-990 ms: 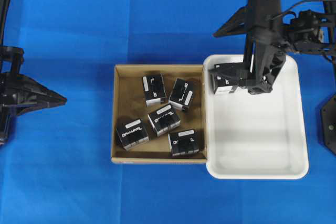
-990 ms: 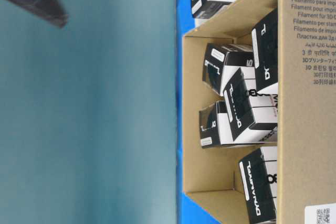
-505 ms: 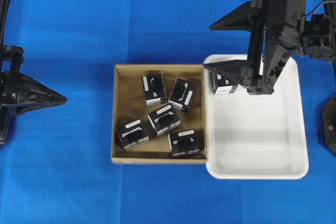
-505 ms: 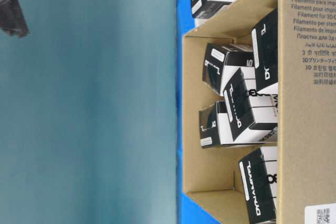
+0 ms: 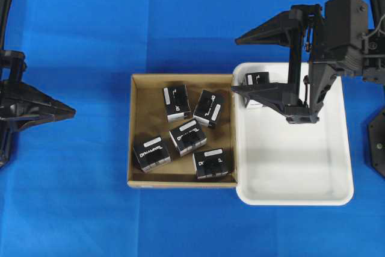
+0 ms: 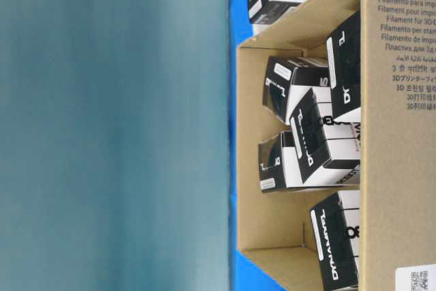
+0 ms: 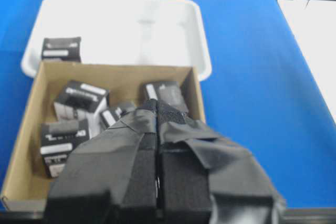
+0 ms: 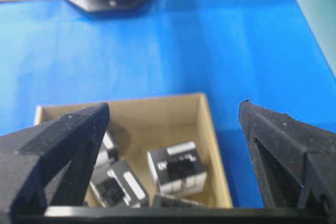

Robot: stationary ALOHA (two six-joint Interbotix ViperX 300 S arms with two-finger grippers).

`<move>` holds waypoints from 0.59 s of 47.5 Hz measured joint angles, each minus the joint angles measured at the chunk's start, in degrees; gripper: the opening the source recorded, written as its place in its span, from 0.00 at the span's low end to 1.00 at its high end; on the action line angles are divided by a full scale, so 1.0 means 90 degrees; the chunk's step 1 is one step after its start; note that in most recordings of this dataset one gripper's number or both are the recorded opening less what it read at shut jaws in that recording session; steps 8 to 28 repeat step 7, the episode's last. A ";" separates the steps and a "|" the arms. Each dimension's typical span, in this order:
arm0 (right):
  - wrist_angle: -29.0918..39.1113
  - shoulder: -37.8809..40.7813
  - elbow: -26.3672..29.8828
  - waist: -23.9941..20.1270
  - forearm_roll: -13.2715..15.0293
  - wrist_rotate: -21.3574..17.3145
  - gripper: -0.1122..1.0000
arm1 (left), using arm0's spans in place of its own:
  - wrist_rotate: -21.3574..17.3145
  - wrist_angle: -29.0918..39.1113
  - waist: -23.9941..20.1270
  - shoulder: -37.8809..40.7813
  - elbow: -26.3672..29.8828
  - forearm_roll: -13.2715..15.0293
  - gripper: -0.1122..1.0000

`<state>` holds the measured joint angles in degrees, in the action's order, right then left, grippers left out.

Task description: Pick a box that is randomly placed inside the cardboard box.

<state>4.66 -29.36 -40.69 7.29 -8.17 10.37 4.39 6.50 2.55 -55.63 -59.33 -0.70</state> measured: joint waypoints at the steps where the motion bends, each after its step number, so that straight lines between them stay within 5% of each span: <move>1: -0.0020 -0.0010 -0.0010 -0.0010 0.0000 0.0000 0.99 | 0.0000 -0.0010 -0.0010 0.0000 0.0010 0.0000 0.05; 28: -0.0049 -0.0078 -0.0059 -0.0059 0.0000 0.0000 0.99 | 0.0000 -0.0010 -0.0010 -0.0039 0.0000 0.0000 0.05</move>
